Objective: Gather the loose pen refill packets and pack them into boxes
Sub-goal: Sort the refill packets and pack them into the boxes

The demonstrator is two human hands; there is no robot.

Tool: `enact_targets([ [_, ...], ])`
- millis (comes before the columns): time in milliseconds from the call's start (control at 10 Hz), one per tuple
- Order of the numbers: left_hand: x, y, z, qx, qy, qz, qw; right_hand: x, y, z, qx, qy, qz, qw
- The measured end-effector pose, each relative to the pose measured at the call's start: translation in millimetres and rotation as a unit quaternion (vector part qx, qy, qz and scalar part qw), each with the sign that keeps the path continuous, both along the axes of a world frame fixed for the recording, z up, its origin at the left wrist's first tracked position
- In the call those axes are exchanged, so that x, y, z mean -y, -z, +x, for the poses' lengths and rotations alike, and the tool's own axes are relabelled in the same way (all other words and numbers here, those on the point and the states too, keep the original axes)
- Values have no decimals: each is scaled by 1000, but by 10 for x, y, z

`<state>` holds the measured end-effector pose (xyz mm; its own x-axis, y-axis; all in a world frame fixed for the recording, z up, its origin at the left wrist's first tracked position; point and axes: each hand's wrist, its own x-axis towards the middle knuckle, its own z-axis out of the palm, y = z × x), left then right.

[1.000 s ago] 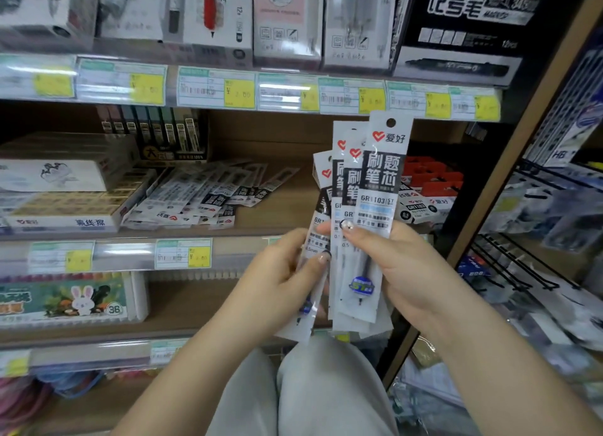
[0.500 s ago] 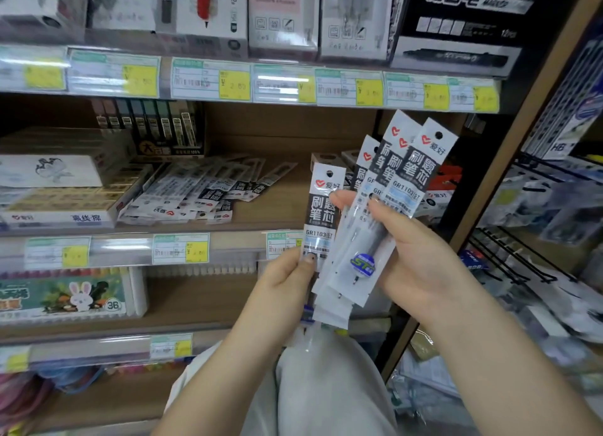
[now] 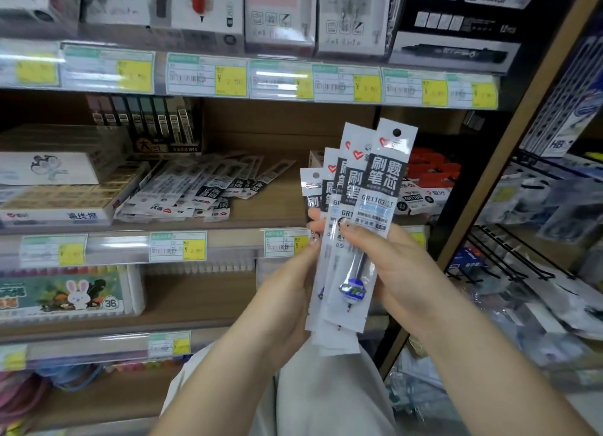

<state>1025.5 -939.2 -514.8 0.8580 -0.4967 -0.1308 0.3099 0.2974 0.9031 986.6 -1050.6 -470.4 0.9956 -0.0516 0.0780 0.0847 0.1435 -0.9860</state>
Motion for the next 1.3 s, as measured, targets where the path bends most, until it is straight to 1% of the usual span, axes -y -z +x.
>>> enact_targets([
  [100,-21,12,-58,-15,-15,0,1000,-10,38,1,24,10,-12,1000],
  [300,-40,9,-63,-17,-14,-14,1000,-7,58,26,47,22,-23,998],
  [400,-35,-30,-92,-17,8,-63,998,-8,40,21,59,48,-13,997],
  [500,-44,11,-43,-11,-1,-88,996,8,10,36,66,63,11,996],
  [700,-44,-42,-21,23,-32,-80,996,-7,119,110,59,108,43,991],
  [800,-10,-24,-2,45,-28,-49,997,-15,177,137,49,109,43,992],
  [900,41,-21,44,61,-17,-23,998,-11,190,151,39,90,35,995],
  [1000,78,-13,153,111,-3,44,993,50,168,147,41,85,25,995],
  [1100,96,-76,299,260,-53,175,948,199,106,147,67,141,34,987],
  [1200,160,-237,491,370,-177,302,861,370,45,176,88,225,47,969],
  [1300,307,-346,733,409,-178,444,777,464,2,213,99,269,44,957],
])
